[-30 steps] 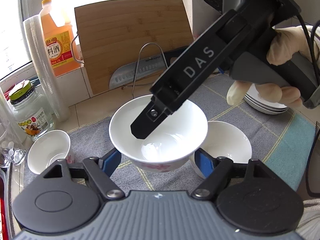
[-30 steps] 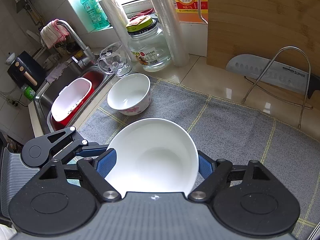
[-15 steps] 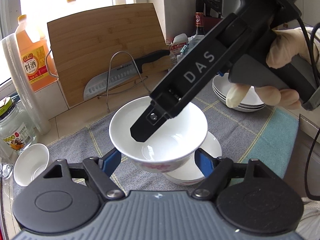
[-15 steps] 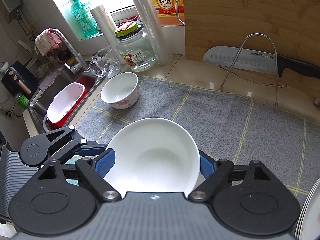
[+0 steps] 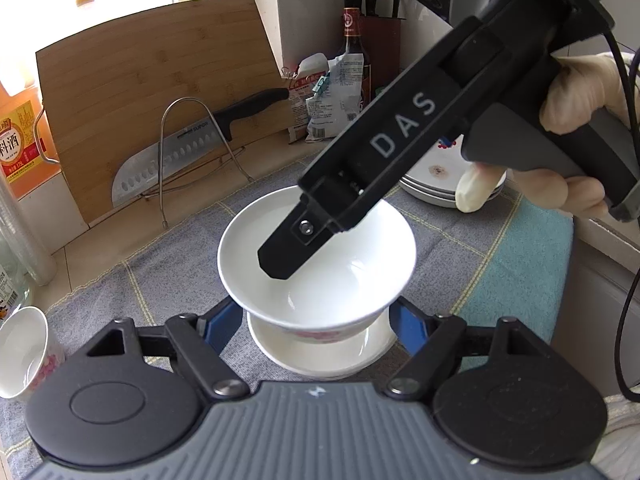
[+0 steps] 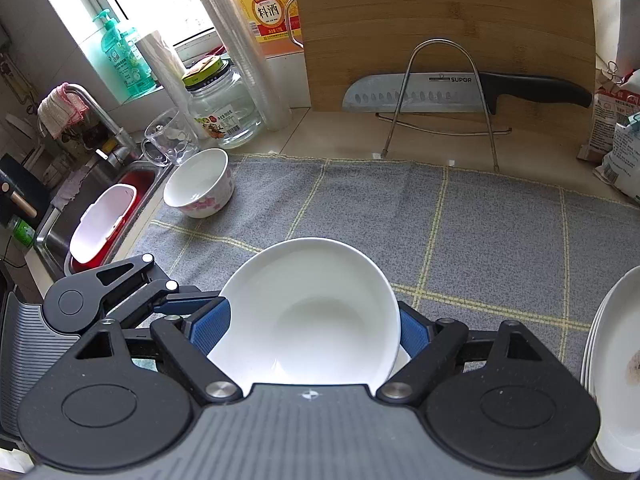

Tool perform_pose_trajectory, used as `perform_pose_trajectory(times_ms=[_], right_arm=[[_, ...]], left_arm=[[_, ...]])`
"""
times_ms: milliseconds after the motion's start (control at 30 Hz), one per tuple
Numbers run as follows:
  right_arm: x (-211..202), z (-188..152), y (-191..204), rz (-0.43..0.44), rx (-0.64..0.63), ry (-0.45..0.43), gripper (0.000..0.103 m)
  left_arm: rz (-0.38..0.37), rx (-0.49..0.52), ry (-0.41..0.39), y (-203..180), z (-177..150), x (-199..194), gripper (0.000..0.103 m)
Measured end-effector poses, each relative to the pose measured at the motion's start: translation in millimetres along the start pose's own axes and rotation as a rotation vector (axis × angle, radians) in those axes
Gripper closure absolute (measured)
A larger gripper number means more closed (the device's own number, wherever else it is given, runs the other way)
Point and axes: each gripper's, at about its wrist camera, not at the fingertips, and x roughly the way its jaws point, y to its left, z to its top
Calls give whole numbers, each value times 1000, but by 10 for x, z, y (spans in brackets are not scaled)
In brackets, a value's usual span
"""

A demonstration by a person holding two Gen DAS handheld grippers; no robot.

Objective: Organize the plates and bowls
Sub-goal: 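Carry and lower the pink-floral bowl with the right tool into the white bowl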

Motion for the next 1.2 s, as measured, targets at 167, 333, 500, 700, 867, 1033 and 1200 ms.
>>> perform_pose_trajectory(times_ms=[167,333,500,700,867,1033,1200], right_arm=[[52,-61,-60,-6,17,8,13],[120,-84,-85,-8,16,22,13],[161,-112,-84,-16,9,29,13],[183,-130,-86,-20,6,34,13],[216,-162,-61,-35,-10,38,13],[240,-168,-58,-36,-12,40,13],[251,-176,-65,-37,-12,40,13]], left_arm=[[-11,-4,20,-11,-25,73,23],[-10,-13,39,-16,-54,115,23],[-9,-14,48,-17,-62,135,23],[-11,-12,54,-12,-56,156,23],[-11,-6,65,-23,-70,194,23],[-14,-8,66,-14,-77,205,23],[-15,-9,65,-14,-80,197,23]])
